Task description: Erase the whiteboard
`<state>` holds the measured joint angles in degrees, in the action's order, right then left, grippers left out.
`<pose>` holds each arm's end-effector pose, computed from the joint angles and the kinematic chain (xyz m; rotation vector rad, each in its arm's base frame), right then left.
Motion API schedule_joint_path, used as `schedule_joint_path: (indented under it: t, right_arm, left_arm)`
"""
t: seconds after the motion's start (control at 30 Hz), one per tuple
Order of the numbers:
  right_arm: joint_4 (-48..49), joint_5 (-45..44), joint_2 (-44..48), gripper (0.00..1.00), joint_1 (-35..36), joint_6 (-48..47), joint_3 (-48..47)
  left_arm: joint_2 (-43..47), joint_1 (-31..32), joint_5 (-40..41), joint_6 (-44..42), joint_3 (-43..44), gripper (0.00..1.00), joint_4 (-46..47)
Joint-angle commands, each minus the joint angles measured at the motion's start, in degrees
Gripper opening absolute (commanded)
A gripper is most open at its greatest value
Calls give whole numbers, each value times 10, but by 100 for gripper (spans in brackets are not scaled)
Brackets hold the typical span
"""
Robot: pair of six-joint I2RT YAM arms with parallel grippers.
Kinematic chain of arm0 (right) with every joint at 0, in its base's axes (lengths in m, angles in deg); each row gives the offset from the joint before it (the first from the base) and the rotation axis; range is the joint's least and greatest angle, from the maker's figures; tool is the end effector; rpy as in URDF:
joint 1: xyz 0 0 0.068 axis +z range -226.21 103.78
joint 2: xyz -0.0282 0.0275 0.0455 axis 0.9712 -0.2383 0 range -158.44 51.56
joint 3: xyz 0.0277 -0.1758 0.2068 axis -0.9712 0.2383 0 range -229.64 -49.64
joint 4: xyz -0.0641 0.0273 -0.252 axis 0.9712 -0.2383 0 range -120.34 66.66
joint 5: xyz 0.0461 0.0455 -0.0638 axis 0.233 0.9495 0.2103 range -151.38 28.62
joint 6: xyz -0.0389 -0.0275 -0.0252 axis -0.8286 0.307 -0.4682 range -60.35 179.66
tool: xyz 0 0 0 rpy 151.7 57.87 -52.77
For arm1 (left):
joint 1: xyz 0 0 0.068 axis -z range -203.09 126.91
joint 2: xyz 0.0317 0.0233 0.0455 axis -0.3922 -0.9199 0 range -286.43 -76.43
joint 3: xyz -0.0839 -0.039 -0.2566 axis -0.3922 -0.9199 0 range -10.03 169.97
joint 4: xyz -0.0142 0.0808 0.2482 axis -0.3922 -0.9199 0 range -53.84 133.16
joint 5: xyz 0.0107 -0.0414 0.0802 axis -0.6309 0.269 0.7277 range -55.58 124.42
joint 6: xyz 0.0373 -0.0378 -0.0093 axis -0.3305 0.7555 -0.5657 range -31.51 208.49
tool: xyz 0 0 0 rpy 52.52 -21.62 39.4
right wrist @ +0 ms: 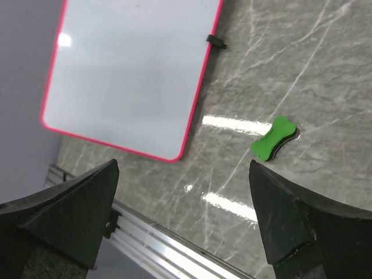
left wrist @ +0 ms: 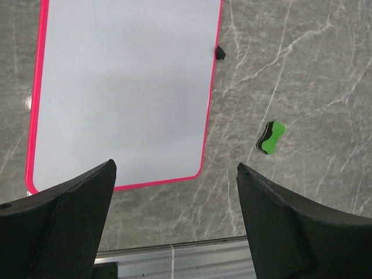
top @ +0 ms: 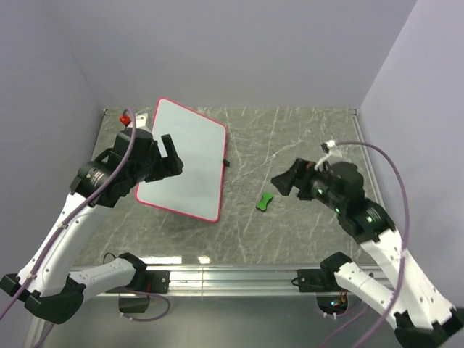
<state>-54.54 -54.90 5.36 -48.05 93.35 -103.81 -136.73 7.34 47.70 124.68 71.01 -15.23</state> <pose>0.1498 0.0847 0.3543 0.0225 2.0655 0.7996 0.1620 -0.0857 0.4192 -0.2396 2.2219 -0.3853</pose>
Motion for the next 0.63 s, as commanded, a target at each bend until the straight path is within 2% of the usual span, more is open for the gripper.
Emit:
schedule_joint_path:
  t: [0.0,0.23,0.33,0.4,0.43,0.6]
  right_arm:
    - [33,12,106,100,1,19,34]
    - [-31,8,208,100,2,50,43]
    - [-62,15,241,100,2,59,45]
    - [-71,27,263,100,2,57,47]
    - [-74,35,270,100,2,54,48]
    - [-129,65,282,100,2,39,18]
  left_arm:
    - [-4,-2,19,26,37,89,-24]
    - [-49,0,14,37,112,89,-70]
    - [-72,9,45,48,167,88,-98]
    - [-79,12,56,56,200,92,-109]
    - [-80,12,57,57,208,98,-117]
    - [-79,20,48,74,212,99,-138]
